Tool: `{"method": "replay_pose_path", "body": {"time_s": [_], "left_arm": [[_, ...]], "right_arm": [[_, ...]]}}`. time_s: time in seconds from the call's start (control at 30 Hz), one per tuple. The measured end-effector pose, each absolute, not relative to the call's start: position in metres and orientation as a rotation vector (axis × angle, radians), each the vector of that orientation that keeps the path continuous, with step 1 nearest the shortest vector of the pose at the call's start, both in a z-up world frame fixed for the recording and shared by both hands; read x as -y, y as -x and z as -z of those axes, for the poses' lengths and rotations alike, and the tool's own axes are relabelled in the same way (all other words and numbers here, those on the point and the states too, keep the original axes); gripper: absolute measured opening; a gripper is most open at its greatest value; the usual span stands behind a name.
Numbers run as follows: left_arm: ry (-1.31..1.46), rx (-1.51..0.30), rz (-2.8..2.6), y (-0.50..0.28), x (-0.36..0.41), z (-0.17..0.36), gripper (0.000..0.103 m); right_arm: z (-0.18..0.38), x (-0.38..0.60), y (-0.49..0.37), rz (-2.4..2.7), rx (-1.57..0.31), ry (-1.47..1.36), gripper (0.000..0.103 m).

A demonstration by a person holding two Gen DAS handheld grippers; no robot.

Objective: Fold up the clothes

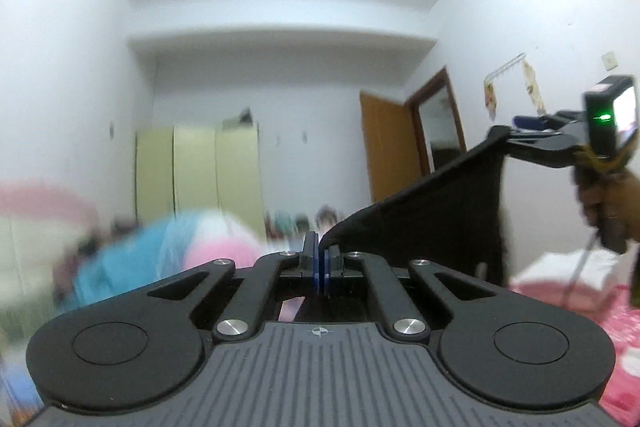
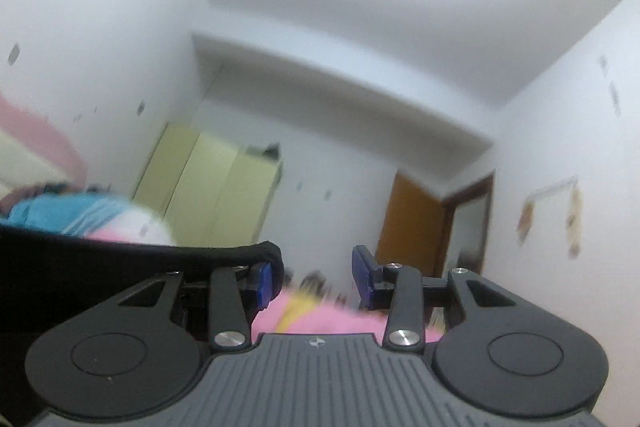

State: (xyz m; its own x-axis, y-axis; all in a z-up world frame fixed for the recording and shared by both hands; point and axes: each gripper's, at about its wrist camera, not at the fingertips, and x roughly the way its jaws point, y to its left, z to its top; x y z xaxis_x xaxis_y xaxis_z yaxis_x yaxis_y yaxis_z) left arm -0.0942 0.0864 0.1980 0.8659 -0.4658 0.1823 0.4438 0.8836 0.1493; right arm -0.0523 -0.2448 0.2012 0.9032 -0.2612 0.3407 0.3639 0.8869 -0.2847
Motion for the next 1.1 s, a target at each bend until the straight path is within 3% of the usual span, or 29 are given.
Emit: {"method": "replay_pose_path", "body": {"time_s": [0.3,0.53,0.83,1.1], "left_arm": [[-0.248,0.480,0.457,0.133,-0.074,-0.292,0.001],[-0.305,0.572,0.484,0.183,-0.070,-0.330,0.001],[-0.313,0.518,0.548,0.183,-0.059,-0.327,0.001],[-0.307,0.270,0.572,0.093,-0.028,-0.290,0.001]], "right_arm": [[-0.290,0.259,0.124,0.369,0.504,0.394,0.042],[-0.318,0.265,0.185,0.367,0.605,0.393,0.042],[-0.302,0.272,0.210,0.413,0.626,0.435,0.042],[-0.273,0.288,0.152,0.408,0.442,0.456,0.042]]}}
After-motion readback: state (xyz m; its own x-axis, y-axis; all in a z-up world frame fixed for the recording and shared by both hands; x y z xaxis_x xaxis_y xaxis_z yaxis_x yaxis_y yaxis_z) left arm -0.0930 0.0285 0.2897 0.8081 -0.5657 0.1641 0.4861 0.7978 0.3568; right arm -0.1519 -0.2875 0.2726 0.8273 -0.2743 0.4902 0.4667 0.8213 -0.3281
